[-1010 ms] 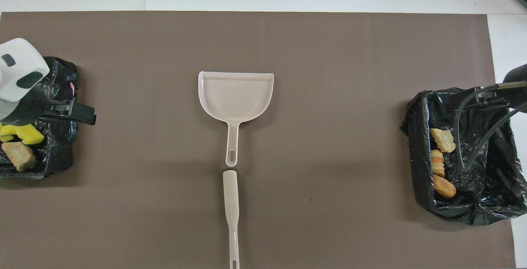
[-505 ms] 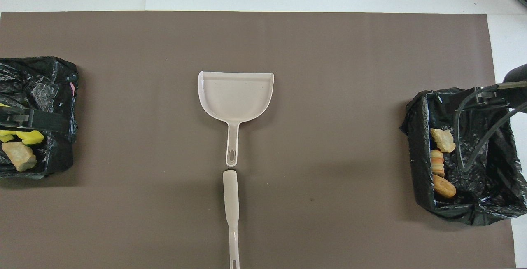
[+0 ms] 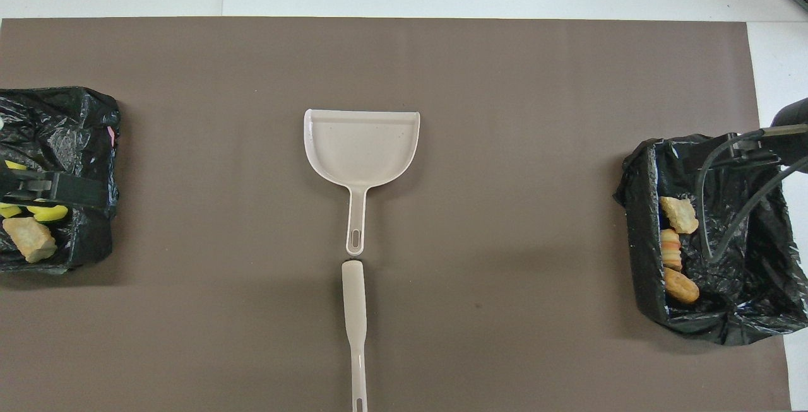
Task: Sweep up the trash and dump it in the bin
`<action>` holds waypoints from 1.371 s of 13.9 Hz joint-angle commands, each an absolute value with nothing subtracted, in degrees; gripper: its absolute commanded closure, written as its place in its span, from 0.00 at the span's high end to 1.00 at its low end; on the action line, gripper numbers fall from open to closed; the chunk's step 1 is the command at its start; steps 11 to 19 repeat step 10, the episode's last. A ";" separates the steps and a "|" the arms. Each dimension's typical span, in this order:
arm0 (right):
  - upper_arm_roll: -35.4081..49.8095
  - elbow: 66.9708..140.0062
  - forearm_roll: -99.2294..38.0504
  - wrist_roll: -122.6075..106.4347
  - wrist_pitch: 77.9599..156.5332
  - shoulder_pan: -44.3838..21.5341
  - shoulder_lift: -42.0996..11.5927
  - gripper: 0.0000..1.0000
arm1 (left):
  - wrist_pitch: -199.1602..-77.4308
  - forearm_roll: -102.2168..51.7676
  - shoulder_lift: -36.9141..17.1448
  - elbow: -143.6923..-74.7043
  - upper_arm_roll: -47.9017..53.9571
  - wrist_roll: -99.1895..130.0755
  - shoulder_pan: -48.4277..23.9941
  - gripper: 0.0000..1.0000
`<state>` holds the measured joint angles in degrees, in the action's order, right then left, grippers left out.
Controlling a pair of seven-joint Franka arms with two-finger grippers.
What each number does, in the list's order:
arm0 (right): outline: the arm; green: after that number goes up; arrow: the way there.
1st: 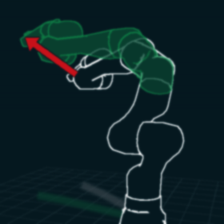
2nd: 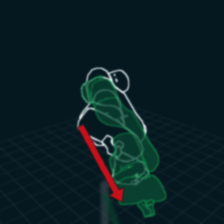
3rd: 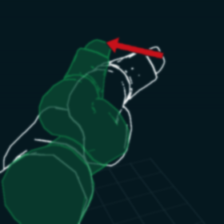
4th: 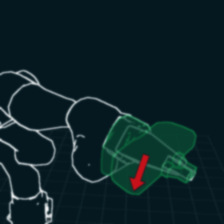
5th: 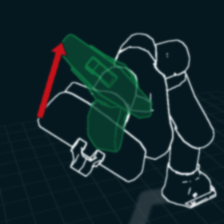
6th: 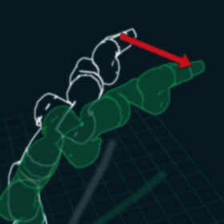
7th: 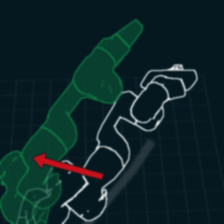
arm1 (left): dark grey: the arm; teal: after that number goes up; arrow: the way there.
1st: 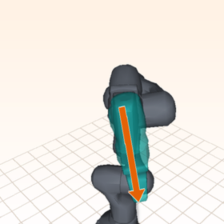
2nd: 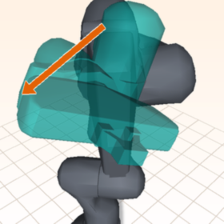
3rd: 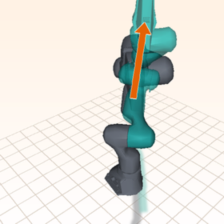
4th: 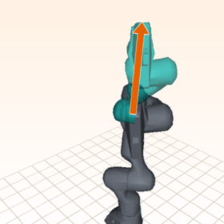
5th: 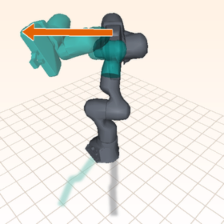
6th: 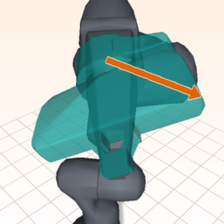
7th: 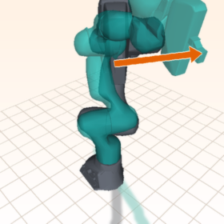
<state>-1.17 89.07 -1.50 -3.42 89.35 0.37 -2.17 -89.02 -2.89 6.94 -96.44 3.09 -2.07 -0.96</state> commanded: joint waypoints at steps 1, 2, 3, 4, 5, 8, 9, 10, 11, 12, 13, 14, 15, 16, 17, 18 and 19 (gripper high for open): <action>-0.79 89.21 -2.46 -2.46 89.74 0.88 -1.76 1.00 | -88.77 -2.11 7.56 -96.42 2.29 -2.11 -0.61 1.00; -0.79 89.21 -2.46 -2.46 89.74 0.88 -1.76 1.00 | -88.86 -2.11 7.65 -96.33 2.29 -1.76 -0.62 1.00; -0.79 89.21 -2.46 -2.46 89.74 0.88 -1.76 1.00 | -88.16 -2.02 7.65 -95.55 2.20 -1.84 -0.62 1.00; -0.79 89.21 -2.46 -2.46 89.74 0.88 -1.76 1.00 | -87.02 -1.93 7.65 -94.32 2.20 -1.85 -0.53 1.00; -0.79 89.21 -2.46 -2.46 89.74 0.88 -1.76 1.00 | -85.97 -1.50 7.65 -93.87 2.20 -1.85 -0.61 1.00; -0.79 89.21 -2.46 -2.46 89.74 0.88 -1.76 1.00 | -85.69 -1.32 7.82 -93.87 2.46 -1.67 -0.70 1.00; -0.79 89.21 -2.46 -2.46 89.74 0.88 -1.76 1.00 | -85.78 -1.32 7.82 -93.95 2.37 -1.67 -0.70 1.00; -0.79 89.21 -2.46 -2.46 89.74 0.88 -1.76 1.00 | -85.87 -1.41 8.00 -94.04 2.29 -1.67 -0.62 1.00; -0.79 89.21 -2.46 -2.46 89.74 0.88 -1.76 1.00 | -85.87 -1.41 8.00 -94.04 2.29 -1.67 -0.62 1.00; -0.79 89.21 -2.46 -2.46 89.74 0.88 -1.76 1.00 | -85.87 -1.41 8.00 -94.04 2.29 -1.67 -0.62 1.00; -0.79 89.21 -2.46 -2.46 89.74 0.88 -1.76 1.00 | -85.87 -1.41 8.00 -94.04 2.29 -1.67 -0.62 1.00; -0.79 89.21 -2.46 -2.46 89.74 0.88 -1.76 1.00 | -85.87 -1.41 8.00 -94.04 2.29 -1.67 -0.62 1.00; -0.79 89.21 -2.46 -2.46 89.74 0.88 -1.76 1.00 | -85.87 -1.41 8.00 -94.04 2.29 -1.67 -0.62 1.00; -0.79 89.21 -2.46 -2.46 89.74 0.88 -1.76 1.00 | -85.87 -1.41 8.00 -94.04 2.29 -1.67 -0.62 1.00; -0.79 89.21 -2.46 -2.46 89.74 0.88 -1.76 1.00 | -85.87 -1.41 8.00 -94.04 2.29 -1.67 -0.62 1.00; -0.79 89.21 -2.46 -2.46 89.74 0.88 -1.76 1.00 | -85.87 -1.41 8.00 -94.04 2.29 -1.67 -0.62 1.00; -0.79 89.21 -2.46 -2.46 89.74 0.88 -1.76 1.00 | -85.87 -1.41 8.00 -94.04 2.29 -1.67 -0.62 1.00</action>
